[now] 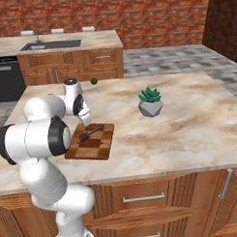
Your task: Open the drawer on the left and place the cutting tools on the cutting board.
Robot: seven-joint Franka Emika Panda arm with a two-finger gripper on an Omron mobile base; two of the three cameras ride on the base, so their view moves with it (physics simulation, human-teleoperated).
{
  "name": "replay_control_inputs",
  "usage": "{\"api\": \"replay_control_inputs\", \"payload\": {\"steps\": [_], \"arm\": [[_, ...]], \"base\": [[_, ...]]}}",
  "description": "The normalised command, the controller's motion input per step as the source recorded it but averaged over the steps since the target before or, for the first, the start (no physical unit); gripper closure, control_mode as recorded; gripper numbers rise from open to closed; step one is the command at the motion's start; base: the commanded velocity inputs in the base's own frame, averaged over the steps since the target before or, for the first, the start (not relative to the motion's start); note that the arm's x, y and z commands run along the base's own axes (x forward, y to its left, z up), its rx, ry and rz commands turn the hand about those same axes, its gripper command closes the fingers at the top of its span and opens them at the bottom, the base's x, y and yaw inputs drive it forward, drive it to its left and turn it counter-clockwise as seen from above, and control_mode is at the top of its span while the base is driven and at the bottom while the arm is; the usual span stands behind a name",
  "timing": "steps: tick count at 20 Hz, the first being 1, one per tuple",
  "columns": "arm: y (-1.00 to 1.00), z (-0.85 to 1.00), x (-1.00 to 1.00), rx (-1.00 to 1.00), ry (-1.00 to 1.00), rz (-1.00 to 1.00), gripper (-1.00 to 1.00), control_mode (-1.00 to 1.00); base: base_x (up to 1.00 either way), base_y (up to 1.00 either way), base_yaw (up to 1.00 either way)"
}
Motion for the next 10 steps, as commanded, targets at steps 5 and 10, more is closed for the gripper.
{"api": "replay_control_inputs", "payload": {"steps": [5,10], "arm": [[-0.25,1.00,-0.61,0.23,-0.44,0.06,-1.00,-1.00],[0.06,1.00,-0.56,0.03,-0.31,0.02,-1.00,-1.00]], "base": [[0.00,0.00,0.00],[0.00,0.00,0.00]]}}
